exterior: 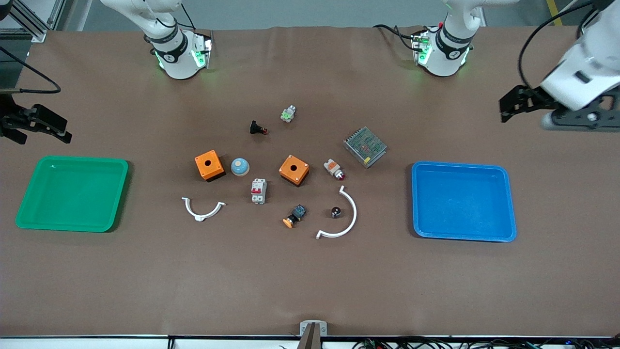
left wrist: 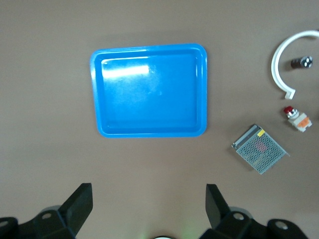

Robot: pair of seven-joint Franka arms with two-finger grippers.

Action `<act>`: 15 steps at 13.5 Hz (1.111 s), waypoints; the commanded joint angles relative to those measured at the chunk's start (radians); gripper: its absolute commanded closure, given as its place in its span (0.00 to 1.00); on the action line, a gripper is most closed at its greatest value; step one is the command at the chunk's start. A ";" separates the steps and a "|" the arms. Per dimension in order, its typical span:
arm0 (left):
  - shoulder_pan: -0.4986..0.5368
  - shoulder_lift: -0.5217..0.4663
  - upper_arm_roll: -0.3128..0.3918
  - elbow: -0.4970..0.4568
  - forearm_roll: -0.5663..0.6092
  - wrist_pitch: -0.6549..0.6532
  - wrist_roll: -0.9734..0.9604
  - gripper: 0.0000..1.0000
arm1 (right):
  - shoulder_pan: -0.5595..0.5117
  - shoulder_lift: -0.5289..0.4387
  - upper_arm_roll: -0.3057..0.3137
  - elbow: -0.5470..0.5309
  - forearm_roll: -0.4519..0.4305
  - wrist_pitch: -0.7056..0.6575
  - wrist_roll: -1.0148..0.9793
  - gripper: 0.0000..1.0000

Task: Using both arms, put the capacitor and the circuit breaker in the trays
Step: 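Move the left gripper from the blue tray toward the black capacitor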

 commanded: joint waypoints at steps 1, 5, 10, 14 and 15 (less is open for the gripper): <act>-0.032 0.098 -0.024 0.038 0.016 0.036 -0.043 0.00 | -0.019 0.022 0.016 0.030 0.001 -0.009 -0.006 0.00; -0.144 0.227 -0.045 0.035 0.021 0.177 -0.241 0.00 | -0.019 0.023 0.016 0.030 0.003 -0.008 -0.008 0.00; -0.253 0.454 -0.044 0.088 0.038 0.430 -0.494 0.00 | -0.010 0.028 0.017 0.030 0.007 -0.006 -0.003 0.00; -0.352 0.656 -0.021 0.211 0.109 0.553 -0.676 0.03 | 0.034 0.028 0.024 0.026 -0.002 -0.006 -0.006 0.00; -0.369 0.685 -0.021 0.216 0.128 0.601 -0.713 0.06 | 0.063 0.028 0.025 0.020 0.000 -0.008 0.001 0.00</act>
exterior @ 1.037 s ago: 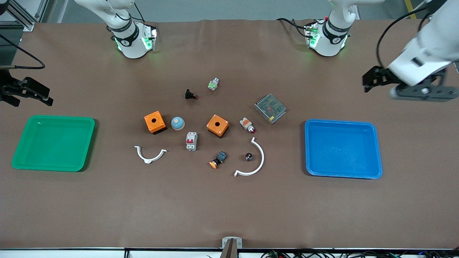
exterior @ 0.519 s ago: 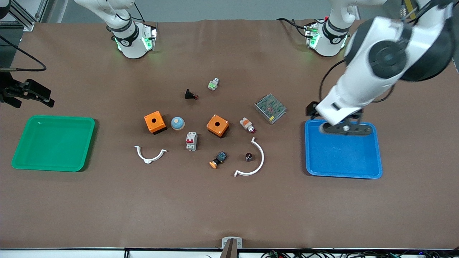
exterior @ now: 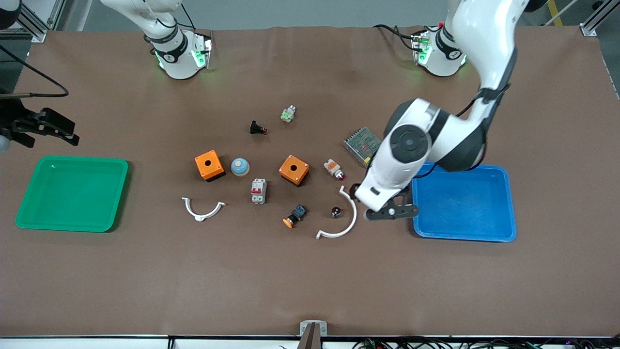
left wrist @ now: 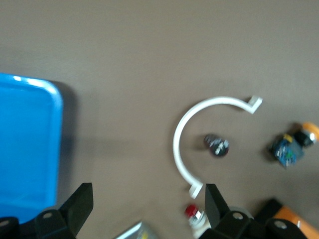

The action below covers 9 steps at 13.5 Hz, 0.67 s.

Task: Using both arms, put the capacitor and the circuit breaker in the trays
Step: 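Lower the left gripper onto the capacitor while the right gripper reaches the breaker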

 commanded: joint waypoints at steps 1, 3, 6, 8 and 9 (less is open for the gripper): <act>-0.047 0.112 0.014 0.085 0.050 0.083 -0.094 0.10 | 0.071 0.012 0.007 0.015 0.003 -0.015 0.011 0.00; -0.064 0.162 0.014 0.085 0.052 0.164 -0.127 0.17 | 0.137 0.011 0.007 -0.012 0.006 -0.017 0.096 0.00; -0.081 0.208 0.014 0.083 0.051 0.202 -0.152 0.23 | 0.270 0.015 0.007 -0.047 0.006 0.000 0.302 0.00; -0.084 0.234 0.012 0.083 0.049 0.231 -0.154 0.27 | 0.339 0.043 0.007 -0.083 0.008 0.052 0.357 0.00; -0.087 0.245 0.012 0.083 0.049 0.243 -0.164 0.27 | 0.375 0.052 0.007 -0.116 0.008 0.096 0.396 0.00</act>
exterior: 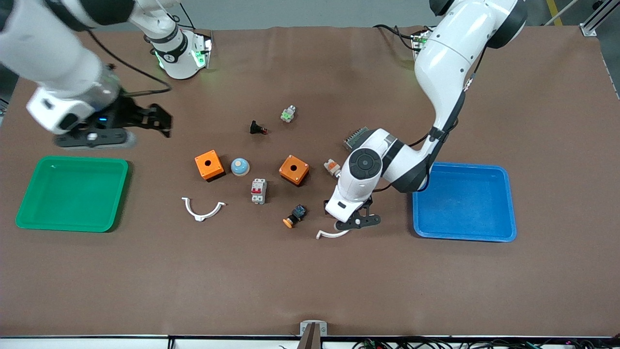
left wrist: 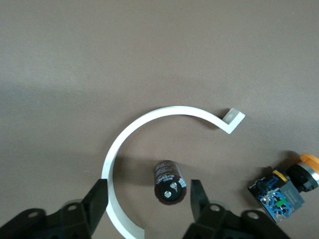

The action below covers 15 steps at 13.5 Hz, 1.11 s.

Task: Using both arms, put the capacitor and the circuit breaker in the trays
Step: 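Lower the left gripper onto the capacitor while the right gripper reaches the breaker, then close the left gripper on the capacitor while the right gripper descends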

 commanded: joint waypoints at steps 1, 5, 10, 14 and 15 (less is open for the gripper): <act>-0.015 0.038 0.008 0.033 0.021 0.026 -0.042 0.29 | 0.083 0.024 -0.009 -0.086 0.006 0.110 0.111 0.00; -0.029 0.051 0.008 0.031 0.021 0.028 -0.055 0.35 | 0.134 0.102 -0.009 -0.178 0.090 0.274 0.171 0.00; -0.033 0.071 0.008 0.033 0.023 0.074 -0.055 0.44 | 0.166 0.169 -0.011 -0.302 0.141 0.518 0.169 0.00; -0.033 0.070 0.008 0.031 0.025 0.075 -0.055 0.74 | 0.178 0.264 -0.011 -0.307 0.131 0.610 0.166 0.00; -0.036 0.068 0.009 0.030 0.025 0.074 -0.055 0.84 | 0.186 0.281 -0.011 -0.306 0.131 0.626 0.168 0.00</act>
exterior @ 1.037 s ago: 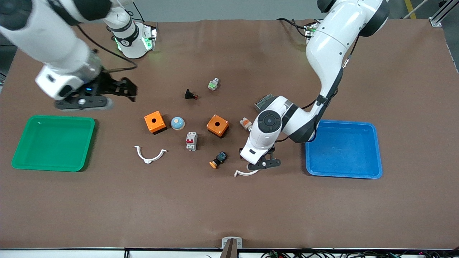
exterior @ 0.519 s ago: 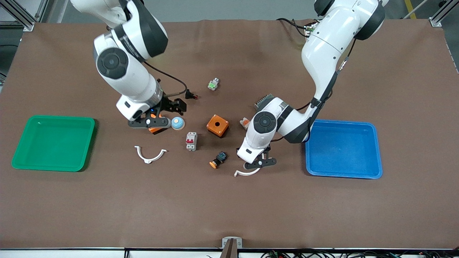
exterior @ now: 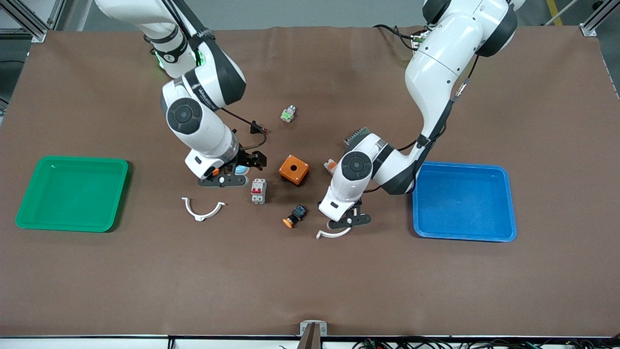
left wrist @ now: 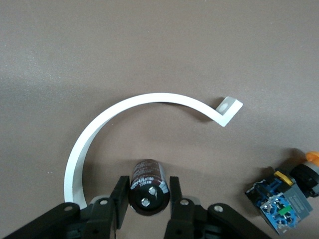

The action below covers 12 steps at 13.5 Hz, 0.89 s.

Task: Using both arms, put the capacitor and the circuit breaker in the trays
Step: 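Close the left gripper on the capacitor while the right gripper descends, then carry the capacitor into the blue tray while the right gripper grasps the breaker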

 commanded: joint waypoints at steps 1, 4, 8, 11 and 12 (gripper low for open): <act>-0.020 0.008 0.009 0.025 0.026 -0.001 -0.025 0.93 | 0.025 0.050 -0.012 0.007 0.015 0.050 0.006 0.00; -0.006 -0.043 0.011 0.025 0.028 -0.048 -0.019 0.97 | 0.025 0.101 -0.012 0.012 -0.005 0.119 0.005 0.00; 0.104 -0.168 -0.006 0.008 0.028 -0.145 0.023 0.97 | 0.018 0.170 -0.018 0.055 -0.046 0.137 0.005 0.00; 0.191 -0.253 -0.006 -0.036 0.017 -0.246 0.150 0.97 | 0.021 0.204 -0.018 0.073 -0.051 0.137 0.006 0.00; 0.231 -0.280 -0.006 -0.073 0.017 -0.263 0.222 0.97 | 0.022 0.216 -0.018 0.076 -0.051 0.137 0.006 0.00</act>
